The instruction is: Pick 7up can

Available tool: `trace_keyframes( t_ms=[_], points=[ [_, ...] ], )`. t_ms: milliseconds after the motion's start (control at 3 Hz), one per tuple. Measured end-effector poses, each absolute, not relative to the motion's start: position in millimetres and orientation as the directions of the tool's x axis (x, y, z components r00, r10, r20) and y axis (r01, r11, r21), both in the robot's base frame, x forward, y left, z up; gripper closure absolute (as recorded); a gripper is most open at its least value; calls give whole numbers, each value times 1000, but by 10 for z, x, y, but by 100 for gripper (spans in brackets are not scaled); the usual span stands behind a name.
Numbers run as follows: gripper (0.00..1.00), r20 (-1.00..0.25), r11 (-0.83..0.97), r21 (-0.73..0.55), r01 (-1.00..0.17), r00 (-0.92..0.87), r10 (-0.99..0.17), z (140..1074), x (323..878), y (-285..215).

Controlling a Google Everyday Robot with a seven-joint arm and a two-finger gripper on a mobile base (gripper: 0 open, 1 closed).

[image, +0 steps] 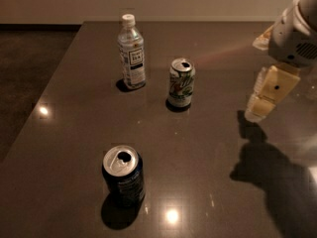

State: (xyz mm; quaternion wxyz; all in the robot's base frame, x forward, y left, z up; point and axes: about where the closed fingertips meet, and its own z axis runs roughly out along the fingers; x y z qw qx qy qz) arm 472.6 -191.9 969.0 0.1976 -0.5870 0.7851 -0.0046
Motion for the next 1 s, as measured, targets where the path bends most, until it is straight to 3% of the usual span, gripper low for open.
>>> trace_keyframes(
  t_ms=[1000],
  points=[
    [0, -517, 355, -202, -913, -209, -830, 9487, 5480, -1025]
  ],
)
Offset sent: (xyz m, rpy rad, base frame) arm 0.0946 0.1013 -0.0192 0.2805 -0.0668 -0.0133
